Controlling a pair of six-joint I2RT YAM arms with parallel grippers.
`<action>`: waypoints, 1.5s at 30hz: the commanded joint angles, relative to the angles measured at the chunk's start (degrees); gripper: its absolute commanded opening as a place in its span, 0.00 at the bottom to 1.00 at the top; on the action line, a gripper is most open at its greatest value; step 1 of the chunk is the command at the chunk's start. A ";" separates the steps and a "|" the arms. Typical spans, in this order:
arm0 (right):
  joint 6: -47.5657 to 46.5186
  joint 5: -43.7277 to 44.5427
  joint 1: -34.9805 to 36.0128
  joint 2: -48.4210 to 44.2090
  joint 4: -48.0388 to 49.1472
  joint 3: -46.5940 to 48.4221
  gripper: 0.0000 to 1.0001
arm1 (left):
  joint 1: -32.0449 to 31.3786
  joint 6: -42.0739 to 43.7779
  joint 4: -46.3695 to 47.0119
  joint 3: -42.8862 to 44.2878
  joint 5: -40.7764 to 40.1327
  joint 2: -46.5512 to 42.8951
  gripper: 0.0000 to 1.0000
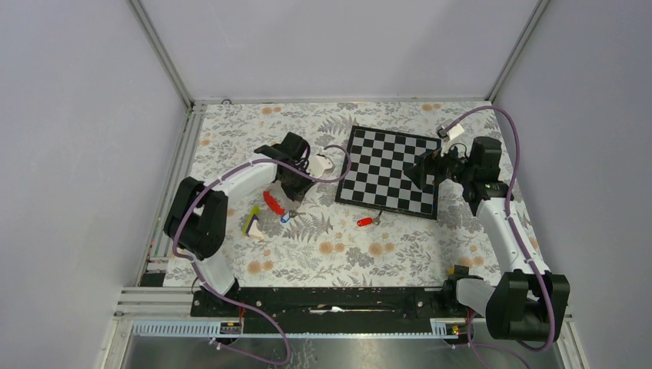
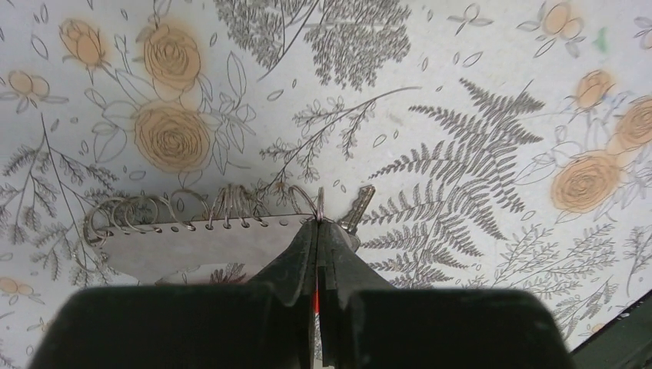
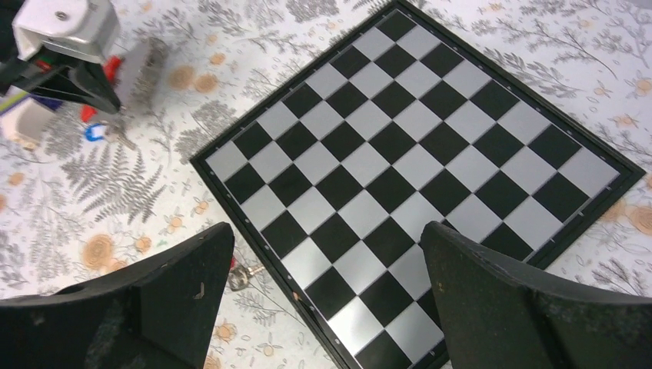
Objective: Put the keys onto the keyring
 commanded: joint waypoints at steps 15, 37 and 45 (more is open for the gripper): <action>4.95 -7.14 14.00 3.95 3.80 4.10 0.99 | 0.42 9.73 6.44 -1.62 16.57 -14.55 0.00; -0.90 -16.11 32.11 18.39 -7.06 22.59 0.77 | 2.78 12.68 5.17 -0.06 38.05 -24.22 0.00; -1.95 -17.06 34.81 19.57 -8.72 23.93 0.53 | 2.86 6.80 7.73 0.50 42.62 -22.43 0.00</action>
